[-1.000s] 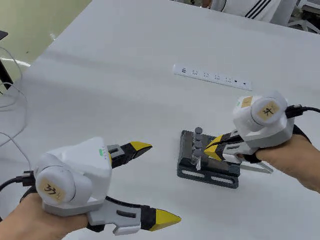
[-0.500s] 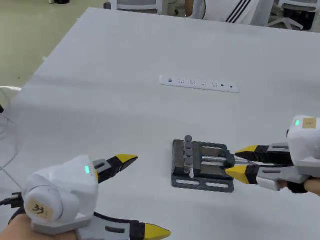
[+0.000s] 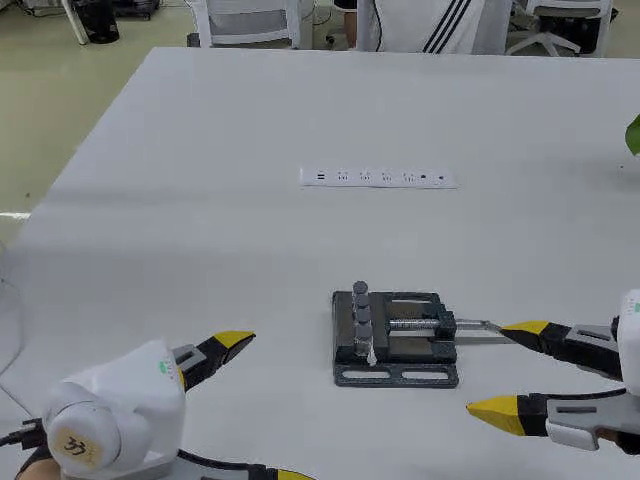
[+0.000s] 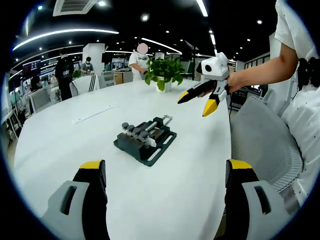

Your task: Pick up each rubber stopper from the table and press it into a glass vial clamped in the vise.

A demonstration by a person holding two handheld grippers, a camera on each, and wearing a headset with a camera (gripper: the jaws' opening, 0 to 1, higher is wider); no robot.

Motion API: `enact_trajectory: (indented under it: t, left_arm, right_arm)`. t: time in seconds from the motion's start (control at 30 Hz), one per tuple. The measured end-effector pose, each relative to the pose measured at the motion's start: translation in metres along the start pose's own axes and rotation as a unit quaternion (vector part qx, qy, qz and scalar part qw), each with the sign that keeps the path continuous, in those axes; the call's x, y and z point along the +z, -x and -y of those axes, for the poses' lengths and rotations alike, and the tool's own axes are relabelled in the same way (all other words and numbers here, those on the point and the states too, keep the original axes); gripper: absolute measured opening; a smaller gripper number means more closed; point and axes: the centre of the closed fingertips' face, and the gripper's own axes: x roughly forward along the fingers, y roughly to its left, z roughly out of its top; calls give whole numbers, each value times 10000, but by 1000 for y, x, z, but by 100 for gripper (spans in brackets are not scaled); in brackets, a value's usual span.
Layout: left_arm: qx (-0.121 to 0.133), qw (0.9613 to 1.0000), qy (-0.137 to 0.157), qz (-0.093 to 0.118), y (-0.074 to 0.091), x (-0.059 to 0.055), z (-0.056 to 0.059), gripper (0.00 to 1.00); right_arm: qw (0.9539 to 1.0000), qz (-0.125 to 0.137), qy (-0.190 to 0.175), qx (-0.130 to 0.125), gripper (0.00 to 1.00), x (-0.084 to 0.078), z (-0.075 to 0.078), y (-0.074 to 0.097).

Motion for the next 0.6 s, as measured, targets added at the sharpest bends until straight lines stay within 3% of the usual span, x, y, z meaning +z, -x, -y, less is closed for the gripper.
enact_trajectory:
  t: [0.23,0.33,0.43,0.6]
  left_arm:
    - [92,10000,-32,-13,-9,-5,-6,99]
    - [95,9999,-77,-66,-13,-4,-3,99]
    - [113,9998,-85,-131,-13,-11,-6,99]
    - [132,9997,-57,-195,-12,-12,-6,99]
  right_arm:
    - [9999,100,80,-36,85,-11,-3,5]
    - [9999,-4,139,-48,88,-20,-4,6]
    - [9999,-13,143,-54,92,-26,-3,9]
    - [9999,-34,84,-116,90,-28,-2,13]
